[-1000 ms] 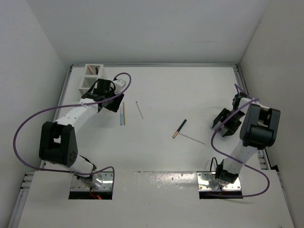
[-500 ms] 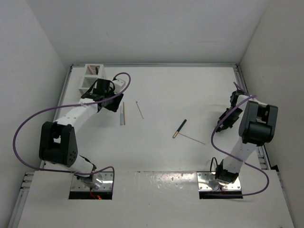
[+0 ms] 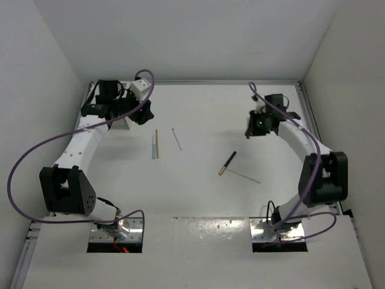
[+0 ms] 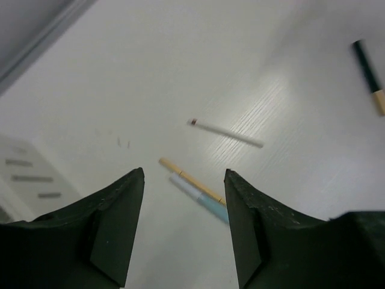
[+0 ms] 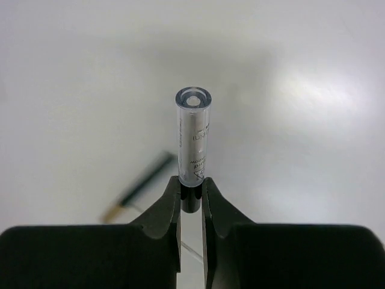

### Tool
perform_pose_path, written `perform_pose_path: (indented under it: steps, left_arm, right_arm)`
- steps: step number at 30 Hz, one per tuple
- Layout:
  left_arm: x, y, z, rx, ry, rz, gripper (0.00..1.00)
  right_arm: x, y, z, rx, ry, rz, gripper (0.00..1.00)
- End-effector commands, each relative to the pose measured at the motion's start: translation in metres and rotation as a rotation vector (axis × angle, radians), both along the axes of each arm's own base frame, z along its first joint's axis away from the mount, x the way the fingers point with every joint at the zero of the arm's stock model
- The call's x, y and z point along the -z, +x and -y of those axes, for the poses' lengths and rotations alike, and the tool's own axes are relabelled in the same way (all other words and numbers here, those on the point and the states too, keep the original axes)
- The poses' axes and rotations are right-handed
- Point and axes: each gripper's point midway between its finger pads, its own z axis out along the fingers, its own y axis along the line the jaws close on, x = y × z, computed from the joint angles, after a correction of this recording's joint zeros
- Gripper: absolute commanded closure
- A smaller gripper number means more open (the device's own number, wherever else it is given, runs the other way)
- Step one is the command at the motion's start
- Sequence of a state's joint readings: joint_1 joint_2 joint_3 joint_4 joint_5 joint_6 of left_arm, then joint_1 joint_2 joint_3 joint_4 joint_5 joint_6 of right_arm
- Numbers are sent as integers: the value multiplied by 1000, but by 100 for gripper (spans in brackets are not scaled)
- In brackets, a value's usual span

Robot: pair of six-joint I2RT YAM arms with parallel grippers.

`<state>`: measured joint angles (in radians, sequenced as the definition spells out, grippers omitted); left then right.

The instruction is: Organize the makeup

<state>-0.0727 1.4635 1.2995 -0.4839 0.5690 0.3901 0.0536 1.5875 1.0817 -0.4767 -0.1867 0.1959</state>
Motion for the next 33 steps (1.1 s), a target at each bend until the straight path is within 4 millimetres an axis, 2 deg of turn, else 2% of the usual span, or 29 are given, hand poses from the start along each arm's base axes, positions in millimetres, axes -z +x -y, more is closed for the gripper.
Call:
perform_pose_path:
  steps: [1,2,3,4,5,6,7,8,9,12,16,19,22,24,27,28,29,30,32,33]
  left_arm:
    - [-67,-40,59,413,-247,140,37]
    - [-75,-43,67,425,-291,131,36]
    - [-78,-44,75,397,-379,41,36]
    - [-92,-42,80,426,-419,81,36]
    - [-94,-41,85,428,-453,62,35]
    - [-97,-39,87,418,-480,57,35]
    - [-106,-38,88,401,-516,71,35]
    - [-106,-37,88,398,-526,72,33]
    - [-111,-40,88,401,-531,88,31]
    - [-113,-47,95,420,-537,85,29]
    - [-102,-62,102,449,-550,31,27]
    - [-95,-68,102,473,-531,33,27]
    - [-85,-71,102,476,-531,5,33]
    - [-84,-69,101,466,-529,8,33]
    - [-87,-70,101,457,-531,11,40]
    - [-84,-70,101,454,-531,2,45]
    - [-86,-70,101,455,-536,8,53]
    - [-89,-67,101,443,-541,16,55]
    - [-90,-64,102,426,-565,15,55]
    - [-93,-64,102,426,-573,17,52]
  right_arm:
    - [-111,32,-107,-437,198,448,100]
    - [-113,24,-123,-478,233,440,100]
    - [-131,31,-139,-521,256,507,100]
    - [-137,11,-179,-637,306,513,100]
    - [-153,13,-194,-679,326,575,100]
    - [-152,9,-206,-709,348,574,100]
    - [-158,-11,-234,-792,414,566,100]
    - [-173,-10,-246,-816,449,617,100]
    - [-169,-23,-265,-872,491,590,100]
    - [-181,-35,-294,-937,543,598,100]
    - [-180,-38,-316,-972,571,587,100]
    - [-182,-34,-319,-964,583,595,100]
    - [-184,-34,-323,-967,587,597,100]
    - [-185,-34,-325,-974,584,601,100]
    - [-183,-33,-325,-968,574,596,100]
    - [-182,-35,-326,-973,574,593,100]
    - [-183,-34,-326,-975,572,597,100]
    - [-182,-36,-327,-981,572,595,100]
    - [-180,-38,-329,-991,566,582,100]
    - [-178,-38,-330,-991,563,574,100]
